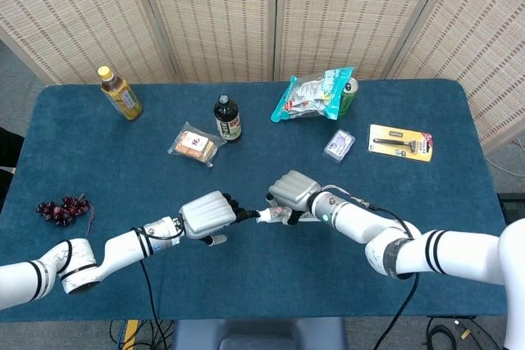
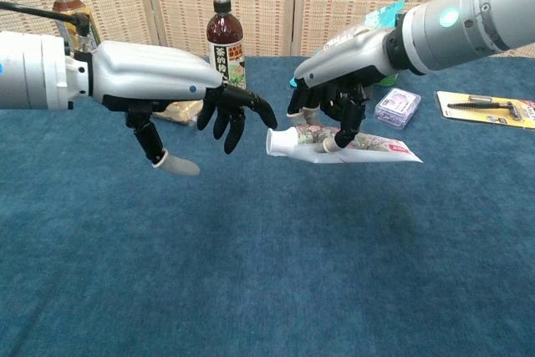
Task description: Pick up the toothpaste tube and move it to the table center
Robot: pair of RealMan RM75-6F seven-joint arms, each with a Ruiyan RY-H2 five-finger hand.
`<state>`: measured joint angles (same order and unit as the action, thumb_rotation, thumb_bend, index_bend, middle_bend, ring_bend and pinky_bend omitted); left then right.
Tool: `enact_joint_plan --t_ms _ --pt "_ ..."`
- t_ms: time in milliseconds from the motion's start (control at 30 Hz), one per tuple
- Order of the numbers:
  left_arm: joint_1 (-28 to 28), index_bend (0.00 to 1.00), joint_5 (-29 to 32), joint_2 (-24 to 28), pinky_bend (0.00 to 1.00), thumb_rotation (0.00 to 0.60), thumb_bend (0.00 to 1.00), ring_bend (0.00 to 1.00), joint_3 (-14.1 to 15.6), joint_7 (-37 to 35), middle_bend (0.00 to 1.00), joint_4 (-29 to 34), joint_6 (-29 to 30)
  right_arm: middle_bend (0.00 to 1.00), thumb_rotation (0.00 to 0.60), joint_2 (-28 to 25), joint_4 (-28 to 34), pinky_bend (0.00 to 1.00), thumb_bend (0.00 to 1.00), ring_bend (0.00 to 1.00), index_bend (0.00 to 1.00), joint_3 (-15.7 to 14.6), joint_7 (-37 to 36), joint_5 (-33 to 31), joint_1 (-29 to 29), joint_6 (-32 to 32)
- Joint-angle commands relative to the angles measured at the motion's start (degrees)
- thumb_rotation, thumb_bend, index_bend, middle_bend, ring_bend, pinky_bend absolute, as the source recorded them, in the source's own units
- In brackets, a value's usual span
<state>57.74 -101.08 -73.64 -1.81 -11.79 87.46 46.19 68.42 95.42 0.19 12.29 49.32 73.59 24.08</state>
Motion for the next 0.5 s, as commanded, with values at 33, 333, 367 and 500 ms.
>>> enact_joint_plan --t_ms 33,333,367,500 --pt "0.36 0.13 0.43 -0.36 0.4 0.6 0.27 0.37 0.16 0.49 0.41 -0.17 -0.27 0.8 0.6 0.31 -0.23 0.62 1.0 0.7 0.91 -0.26 -0.12 -0.19 0.35 0.04" --pt "1.07 0.13 2.12 -0.62 0.41 0.6 0.27 0.37 0.71 3.22 0.4 -0.16 -1.38 0.8 0.6 1.18 -0.86 0.62 1.0 0.7 0.92 -0.9 -0.73 -0.29 1.02 0.56" --pt "1.1 0.13 2.21 -0.63 0.41 0.6 0.27 0.37 0.73 3.39 0.4 -0.15 -1.41 0.81 0.6 1.24 -0.96 0.62 1.0 0.7 0.92 -0.94 -0.75 -0.24 1.04 0.61" --pt "1.24 0.15 2.55 -0.68 0.41 0.6 0.27 0.37 0.87 4.01 0.41 -0.03 -1.45 0.81 0.6 1.48 -1.3 0.62 1.0 0.71 0.93 -0.99 -1.15 -0.08 1.0 0.72"
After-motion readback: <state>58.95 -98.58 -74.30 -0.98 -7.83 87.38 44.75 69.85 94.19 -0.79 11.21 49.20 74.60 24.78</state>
